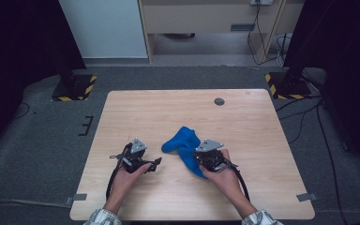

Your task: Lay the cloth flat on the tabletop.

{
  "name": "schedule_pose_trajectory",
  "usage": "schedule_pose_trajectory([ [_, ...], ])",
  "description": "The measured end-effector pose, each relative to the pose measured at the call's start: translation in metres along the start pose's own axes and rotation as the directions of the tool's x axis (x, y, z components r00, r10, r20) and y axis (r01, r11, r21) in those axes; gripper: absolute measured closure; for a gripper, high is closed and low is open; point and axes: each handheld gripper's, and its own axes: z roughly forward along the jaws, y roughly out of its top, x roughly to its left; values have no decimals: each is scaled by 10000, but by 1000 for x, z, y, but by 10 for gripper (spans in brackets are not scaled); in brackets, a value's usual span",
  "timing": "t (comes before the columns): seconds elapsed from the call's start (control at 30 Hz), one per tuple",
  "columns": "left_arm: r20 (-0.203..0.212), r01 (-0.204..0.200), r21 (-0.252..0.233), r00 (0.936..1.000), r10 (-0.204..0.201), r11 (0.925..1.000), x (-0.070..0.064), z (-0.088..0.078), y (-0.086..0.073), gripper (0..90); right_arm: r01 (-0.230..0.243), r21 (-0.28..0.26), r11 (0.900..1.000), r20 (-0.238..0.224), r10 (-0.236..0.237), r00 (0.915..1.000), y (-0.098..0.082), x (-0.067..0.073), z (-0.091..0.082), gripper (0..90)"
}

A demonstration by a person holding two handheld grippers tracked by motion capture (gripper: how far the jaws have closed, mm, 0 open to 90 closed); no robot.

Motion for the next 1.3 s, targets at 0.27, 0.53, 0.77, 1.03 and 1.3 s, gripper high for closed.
schedule_pose_trajectory([
  [0.27,86,-68,26,9999,68,10000,-7,4,2,164,-725,154,9972,-5,726,9974,-24,-33,-26,812],
  [0.53,249,-174,-49,9995,176,9998,-14,5,5,175,-1503,643,9865,221,1491,9886,-47,-63,-19,867],
  [0.77,307,-211,-46,9993,212,9998,-16,6,6,186,-2084,251,9777,764,2060,9756,-44,-69,-28,599],
  [1.03,417,-324,-69,9986,326,9995,-23,8,10,226,-1158,-497,9920,178,1168,9930,-21,-37,-45,667],
  [1.3,636,-355,-104,9973,361,9993,-30,12,13,270,-774,315,9965,141,769,9969,-26,-24,-26,533],
])
